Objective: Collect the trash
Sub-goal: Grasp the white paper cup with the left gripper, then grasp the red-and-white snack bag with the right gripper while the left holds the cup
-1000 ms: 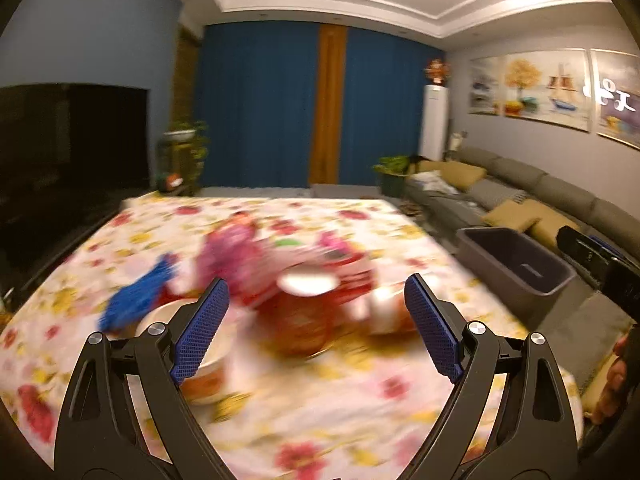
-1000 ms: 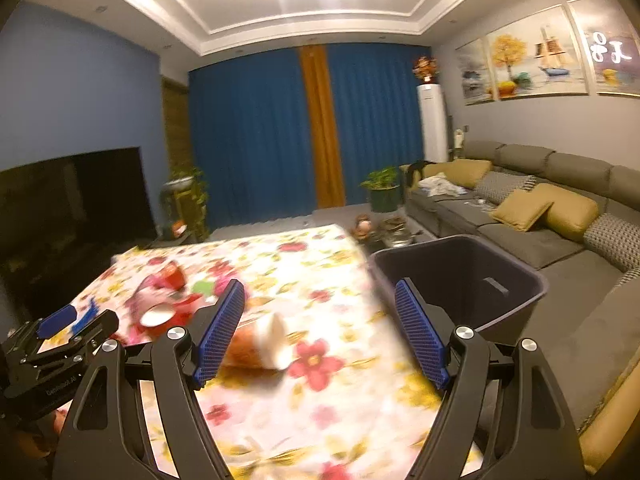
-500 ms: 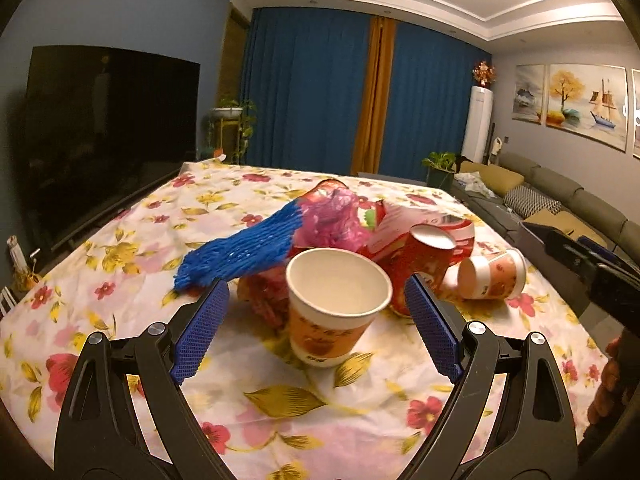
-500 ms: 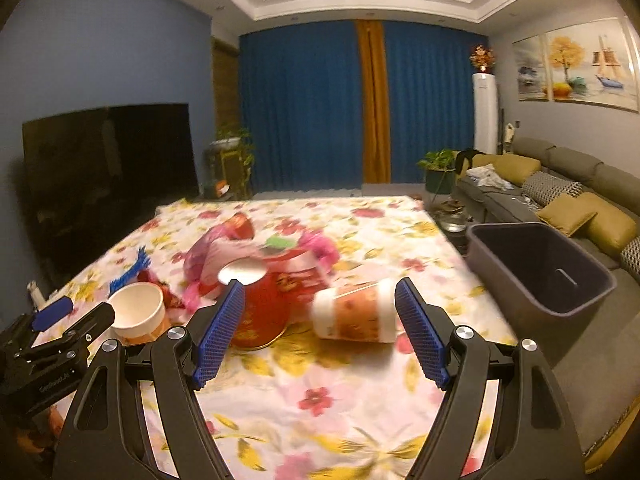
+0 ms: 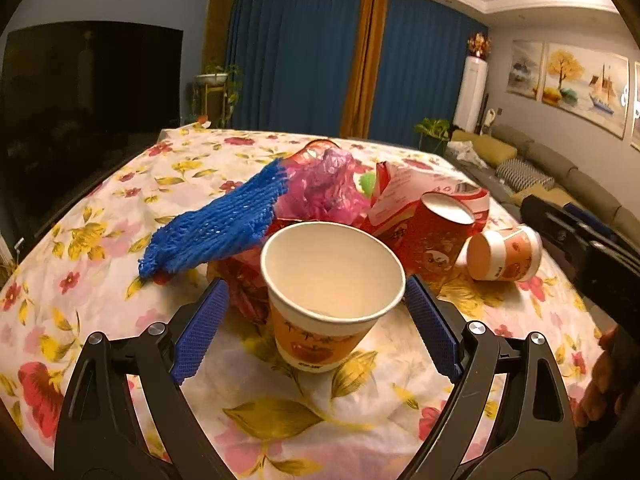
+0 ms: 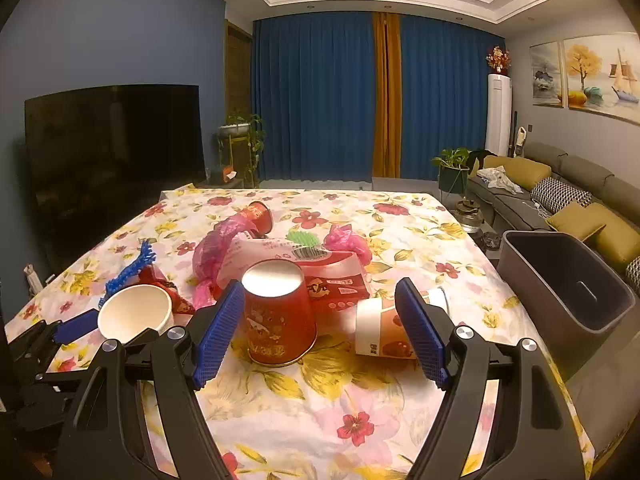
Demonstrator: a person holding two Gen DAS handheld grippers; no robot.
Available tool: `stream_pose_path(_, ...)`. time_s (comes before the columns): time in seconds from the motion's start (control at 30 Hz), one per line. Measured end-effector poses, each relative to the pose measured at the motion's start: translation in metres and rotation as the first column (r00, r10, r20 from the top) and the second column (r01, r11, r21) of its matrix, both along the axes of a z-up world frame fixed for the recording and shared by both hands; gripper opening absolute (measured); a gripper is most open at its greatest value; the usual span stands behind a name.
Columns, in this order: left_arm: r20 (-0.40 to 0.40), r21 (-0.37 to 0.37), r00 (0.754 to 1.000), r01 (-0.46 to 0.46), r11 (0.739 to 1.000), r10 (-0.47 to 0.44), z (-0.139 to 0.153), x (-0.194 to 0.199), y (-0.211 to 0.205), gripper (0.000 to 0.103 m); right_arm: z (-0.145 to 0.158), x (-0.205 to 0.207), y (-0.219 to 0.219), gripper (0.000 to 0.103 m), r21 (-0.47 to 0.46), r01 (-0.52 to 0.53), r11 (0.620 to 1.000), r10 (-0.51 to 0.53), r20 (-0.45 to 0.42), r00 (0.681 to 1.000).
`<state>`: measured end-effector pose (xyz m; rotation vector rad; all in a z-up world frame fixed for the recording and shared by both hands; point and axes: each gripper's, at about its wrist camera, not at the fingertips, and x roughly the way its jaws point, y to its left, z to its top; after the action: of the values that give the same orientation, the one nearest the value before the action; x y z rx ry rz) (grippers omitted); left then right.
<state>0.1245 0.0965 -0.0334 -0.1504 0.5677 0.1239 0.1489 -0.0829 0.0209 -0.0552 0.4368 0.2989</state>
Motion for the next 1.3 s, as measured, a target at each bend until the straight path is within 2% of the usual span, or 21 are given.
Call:
stream_pose_path(0.13,-0.017,-0.015,1.000,0.005,1.000,-0.005,-0.002,0.009,0.001,0.083,-0.004,0.008,-0.003,0.076,0.005,0.010,1.000,-0.010,-0.018,1.000)
stream_pose_path(0.2,-0.031,-0.032,0.999,0.008,0.999,-0.009,-0.004,0.013,0.003,0.075,-0.005,0.011,-0.003,0.076,0.000,0.011,1.000,-0.011,-0.023,1.000)
stream_pose_path(0.23,-0.038,-0.044,0.999,0.011,0.999,-0.013,-0.005,0.014,0.005,0.067,-0.006,0.012,-0.001,0.076,-0.002,0.011,1.000,-0.011,-0.024,1.000)
stream_pose_path(0.27,-0.044,-0.057,0.999,0.015,0.998,-0.017,-0.007,0.015,0.008,0.065,-0.007,0.013,0.000,0.076,-0.004,0.009,1.000,-0.009,-0.026,1.000)
stream_pose_path(0.47,-0.021,-0.088,1.000,0.010,0.996,-0.011,-0.007,0.013,0.014,0.060,-0.007,0.021,-0.002,0.076,-0.004,0.010,1.000,-0.010,-0.028,1.000)
stream_pose_path(0.6,0.000,-0.067,1.000,0.011,0.998,-0.011,-0.004,0.005,0.010,0.060,-0.004,0.033,-0.004,0.076,-0.002,0.011,1.000,-0.011,-0.029,1.000)
stream_pose_path(0.87,0.032,-0.080,0.999,0.036,0.996,-0.033,0.007,-0.007,0.009,0.060,-0.008,0.066,-0.003,0.074,-0.002,-0.011,1.000,0.011,-0.049,0.999)
stream_pose_path(1.07,0.036,-0.074,0.998,0.049,0.996,-0.046,0.008,-0.005,0.006,0.060,-0.023,0.085,0.001,0.063,0.024,-0.069,0.997,0.072,-0.131,0.989)
stream_pose_path(1.2,0.031,-0.079,0.998,0.052,0.996,-0.049,0.006,-0.002,0.008,0.060,-0.030,0.089,0.002,0.049,0.049,-0.103,0.994,0.109,-0.153,0.982)
stream_pose_path(1.3,0.022,-0.080,0.998,0.053,0.995,-0.052,0.005,0.001,0.007,0.060,-0.029,0.089,0.002,0.032,0.067,-0.130,0.989,0.139,-0.156,0.978)
